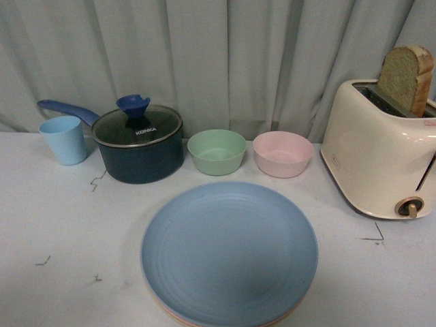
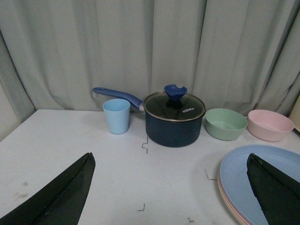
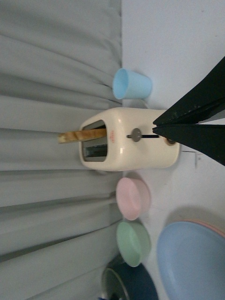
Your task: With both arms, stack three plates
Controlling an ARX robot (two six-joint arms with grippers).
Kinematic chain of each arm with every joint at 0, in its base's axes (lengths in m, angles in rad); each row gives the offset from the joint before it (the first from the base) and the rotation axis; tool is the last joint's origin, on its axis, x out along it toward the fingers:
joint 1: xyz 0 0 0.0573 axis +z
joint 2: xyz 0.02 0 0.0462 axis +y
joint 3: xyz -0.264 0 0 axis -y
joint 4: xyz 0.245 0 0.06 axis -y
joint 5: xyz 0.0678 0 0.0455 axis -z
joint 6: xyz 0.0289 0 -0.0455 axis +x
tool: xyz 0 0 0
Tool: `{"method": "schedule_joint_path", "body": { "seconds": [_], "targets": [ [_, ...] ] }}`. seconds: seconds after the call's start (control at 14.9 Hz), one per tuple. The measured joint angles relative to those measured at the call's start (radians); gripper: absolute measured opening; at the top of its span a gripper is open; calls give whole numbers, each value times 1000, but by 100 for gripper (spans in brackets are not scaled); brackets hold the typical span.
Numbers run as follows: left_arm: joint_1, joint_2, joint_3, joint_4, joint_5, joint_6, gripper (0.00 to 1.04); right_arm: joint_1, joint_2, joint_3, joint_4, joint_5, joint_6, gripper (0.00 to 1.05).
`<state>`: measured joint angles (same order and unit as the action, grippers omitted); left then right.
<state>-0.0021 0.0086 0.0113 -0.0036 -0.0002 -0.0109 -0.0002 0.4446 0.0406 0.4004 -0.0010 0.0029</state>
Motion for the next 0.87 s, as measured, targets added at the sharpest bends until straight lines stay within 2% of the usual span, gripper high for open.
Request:
{"method": "schedule_joint_path", "body": {
  "seconds": [0.07,0.67,0.74,0.8,0.87],
  "targets": [
    [0,0,0,0,0,0,98,0,-11,-29,43,0,0,2],
    [0,0,0,0,0,0,98,0,-246,-29,-201,1,0,2],
    [0,0,0,0,0,0,98,0,-286,-29,-250,1,0,2],
    [0,0,0,0,0,0,98,0,-441,-25,-385,0,0,2],
    [0,0,0,0,-1,0,98,0,-440,-29,-412,1,0,2]
  ]
}}
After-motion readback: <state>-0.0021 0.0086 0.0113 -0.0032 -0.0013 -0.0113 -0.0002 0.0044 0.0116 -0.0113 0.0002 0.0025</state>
